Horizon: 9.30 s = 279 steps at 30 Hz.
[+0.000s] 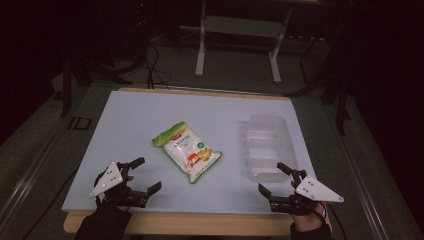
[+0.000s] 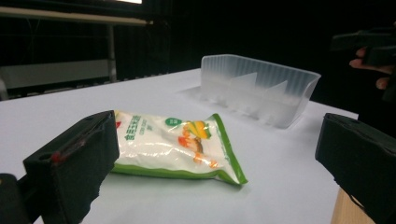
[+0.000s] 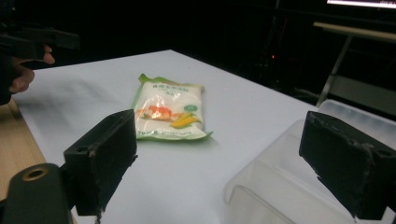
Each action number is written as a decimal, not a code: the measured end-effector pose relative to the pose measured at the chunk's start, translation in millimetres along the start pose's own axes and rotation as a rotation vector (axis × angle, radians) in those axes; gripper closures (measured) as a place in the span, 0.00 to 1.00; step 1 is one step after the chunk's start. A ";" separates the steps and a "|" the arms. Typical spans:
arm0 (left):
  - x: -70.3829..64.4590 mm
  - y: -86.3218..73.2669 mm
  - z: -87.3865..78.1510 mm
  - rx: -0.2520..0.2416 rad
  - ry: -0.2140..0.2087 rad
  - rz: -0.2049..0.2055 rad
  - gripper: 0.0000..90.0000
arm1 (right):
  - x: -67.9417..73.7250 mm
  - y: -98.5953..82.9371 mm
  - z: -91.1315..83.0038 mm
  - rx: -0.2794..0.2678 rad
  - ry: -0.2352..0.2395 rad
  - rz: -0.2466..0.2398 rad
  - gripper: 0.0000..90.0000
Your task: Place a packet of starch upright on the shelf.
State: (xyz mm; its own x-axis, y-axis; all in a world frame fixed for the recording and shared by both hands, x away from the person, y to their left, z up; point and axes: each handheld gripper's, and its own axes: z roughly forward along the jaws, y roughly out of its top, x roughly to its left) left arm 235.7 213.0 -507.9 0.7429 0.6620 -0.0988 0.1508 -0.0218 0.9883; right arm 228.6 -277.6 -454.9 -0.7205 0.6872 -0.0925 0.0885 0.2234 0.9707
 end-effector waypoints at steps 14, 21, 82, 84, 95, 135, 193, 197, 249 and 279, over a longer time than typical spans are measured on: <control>-12.6 7.6 11.2 0.097 -0.046 -0.029 0.00 | 7.7 7.3 -1.6 0.019 0.026 0.022 0.11; -18.1 26.6 18.8 0.128 -0.094 -0.029 0.00 | 16.1 12.5 -2.1 -0.014 0.038 -0.001 0.11; 131.8 -4.7 133.2 0.544 0.025 -0.314 0.24 | 16.5 9.6 2.3 0.022 0.056 0.019 0.14; 121.4 -3.8 138.3 0.581 0.009 -0.245 0.41 | 16.4 9.7 2.1 0.022 0.054 0.019 0.14; 100.9 6.5 146.3 0.634 0.029 -0.153 0.80 | 13.8 9.4 1.9 0.022 0.048 0.039 0.16; 16.7 97.7 144.1 0.469 -0.013 0.116 0.89 | 2.5 8.2 -1.5 0.013 0.033 0.099 0.19; -32.0 142.5 130.3 0.394 -0.529 0.252 0.90 | -12.2 85.9 109.9 0.235 0.421 0.114 0.85; -29.4 144.0 128.4 0.384 -0.532 0.240 0.90 | -8.5 91.0 109.0 0.250 0.398 0.096 0.86; 0.9 53.9 48.6 0.111 -0.129 0.030 0.00 | -97.0 98.9 8.2 0.135 0.018 0.174 0.93; 5.9 28.8 46.3 0.096 -0.117 0.005 0.00 | -108.8 5.7 18.4 0.221 0.010 0.347 0.93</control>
State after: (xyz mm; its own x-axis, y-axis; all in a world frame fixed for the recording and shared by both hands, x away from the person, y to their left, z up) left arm 274.7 181.6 -485.4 0.8137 0.5702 -0.1127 0.2049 -0.0999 0.9737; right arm 320.1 -338.4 -443.5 -0.6287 0.7412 0.2354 0.4725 0.1237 0.8726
